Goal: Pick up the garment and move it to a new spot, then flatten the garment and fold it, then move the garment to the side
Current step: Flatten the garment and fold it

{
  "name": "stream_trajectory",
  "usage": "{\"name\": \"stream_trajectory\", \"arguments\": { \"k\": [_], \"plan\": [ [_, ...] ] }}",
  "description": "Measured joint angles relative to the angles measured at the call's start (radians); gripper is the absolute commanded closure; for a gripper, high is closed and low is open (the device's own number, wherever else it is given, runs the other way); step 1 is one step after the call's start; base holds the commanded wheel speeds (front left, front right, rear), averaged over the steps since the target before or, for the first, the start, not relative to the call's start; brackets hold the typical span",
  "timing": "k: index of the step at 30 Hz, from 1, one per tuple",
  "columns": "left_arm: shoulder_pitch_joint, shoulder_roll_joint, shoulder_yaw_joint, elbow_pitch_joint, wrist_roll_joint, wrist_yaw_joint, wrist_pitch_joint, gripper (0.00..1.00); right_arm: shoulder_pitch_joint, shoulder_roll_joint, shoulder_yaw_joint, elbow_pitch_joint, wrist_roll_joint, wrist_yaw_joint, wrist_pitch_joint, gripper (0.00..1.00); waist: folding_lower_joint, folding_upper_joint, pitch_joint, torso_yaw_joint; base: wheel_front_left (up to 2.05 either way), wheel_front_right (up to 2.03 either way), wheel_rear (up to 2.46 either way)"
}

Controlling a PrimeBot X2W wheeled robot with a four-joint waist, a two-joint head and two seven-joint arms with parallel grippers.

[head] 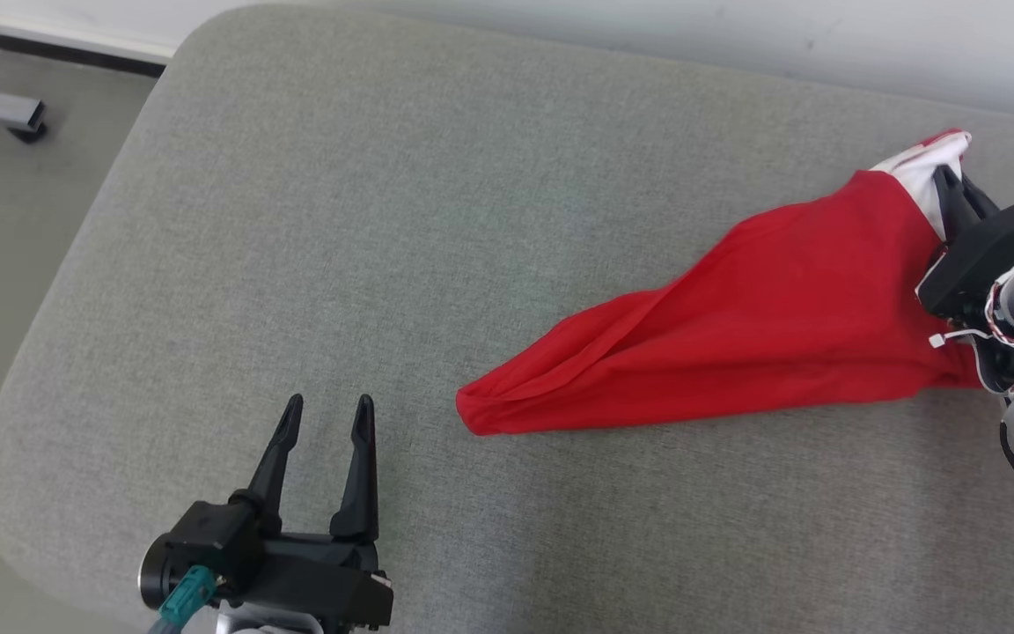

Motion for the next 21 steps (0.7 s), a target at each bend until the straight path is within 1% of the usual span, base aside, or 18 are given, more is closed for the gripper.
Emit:
{"name": "stream_trajectory", "arguments": {
  "k": [5, 8, 12, 16, 21],
  "plan": [
    [0.023, 0.0, 0.027, 0.007, 0.016, -0.004, 0.0, 0.0, -0.002, -0.009, 0.06, -0.054, 0.02, 0.0, -0.071, 1.0, -0.0001, 0.0, -0.034, -0.023, 0.0, 0.0, 0.0],
    [0.03, 0.0, 0.041, 0.007, 0.022, -0.012, 0.0, 0.0, -0.006, -0.011, 0.082, -0.078, 0.031, 0.0, -0.095, 1.0, 0.0, 0.0, -0.05, -0.034, 0.0, 0.0, 0.0],
    [0.047, 0.0, 0.069, 0.007, 0.031, -0.016, 0.0, 0.0, -0.046, -0.012, 0.117, -0.13, 0.054, 0.0, -0.149, 1.0, -0.0001, -0.0001, -0.082, -0.06, 0.0, 0.0, 0.0],
    [0.061, 0.0, 0.079, 0.008, 0.036, -0.022, 0.0, 0.0, -0.089, 0.006, 0.145, -0.182, 0.069, 0.0, -0.193, 1.0, -0.0001, -0.0001, -0.112, -0.086, 0.0, 0.0, 0.0],
    [0.062, 0.0, 0.085, 0.008, 0.036, -0.026, 0.0, 0.0, -0.123, 0.045, 0.175, -0.257, 0.067, 0.0, -0.227, 1.0, -0.0001, -0.0002, -0.14, -0.113, 0.0, 0.0, 0.0]
  ]
}}
